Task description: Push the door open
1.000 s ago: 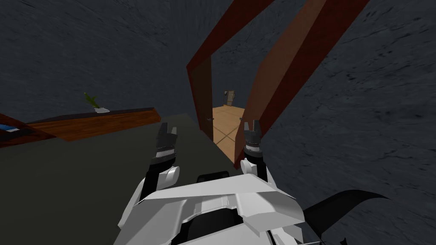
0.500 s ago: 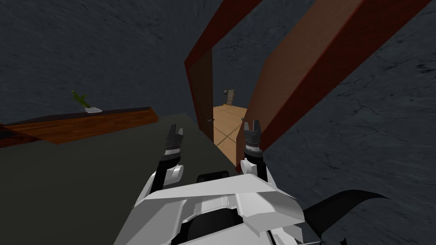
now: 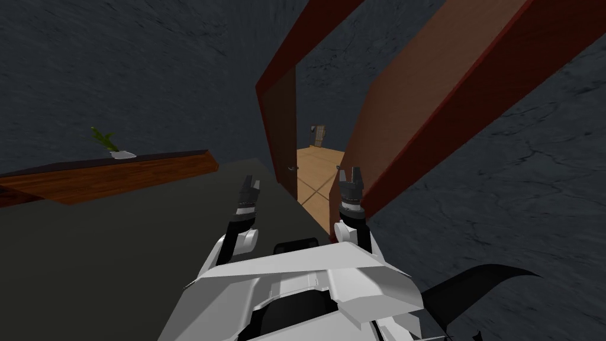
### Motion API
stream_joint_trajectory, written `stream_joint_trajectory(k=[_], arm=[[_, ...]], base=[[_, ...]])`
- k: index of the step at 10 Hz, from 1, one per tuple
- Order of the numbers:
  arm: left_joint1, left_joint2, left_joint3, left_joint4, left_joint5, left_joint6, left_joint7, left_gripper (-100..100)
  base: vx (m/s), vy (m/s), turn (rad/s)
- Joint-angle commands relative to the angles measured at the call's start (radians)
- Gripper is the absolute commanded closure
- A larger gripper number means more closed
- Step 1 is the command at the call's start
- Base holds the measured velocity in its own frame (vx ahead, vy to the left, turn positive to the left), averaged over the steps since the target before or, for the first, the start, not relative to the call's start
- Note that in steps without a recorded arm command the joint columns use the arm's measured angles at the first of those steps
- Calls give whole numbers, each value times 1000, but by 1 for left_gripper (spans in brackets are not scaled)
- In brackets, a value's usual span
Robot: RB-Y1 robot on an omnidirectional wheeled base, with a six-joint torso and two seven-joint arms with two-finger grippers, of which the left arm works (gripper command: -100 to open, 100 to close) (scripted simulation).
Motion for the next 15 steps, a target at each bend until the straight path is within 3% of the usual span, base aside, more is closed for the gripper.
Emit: stream_joint_trajectory(k=[1,15], arm=[[-12,6,-10,37,-3,-15,7,-100],[-127,50,-114,339,-32,-92,76,-100]], base=[[100,44,-17],[96,49,-25]])
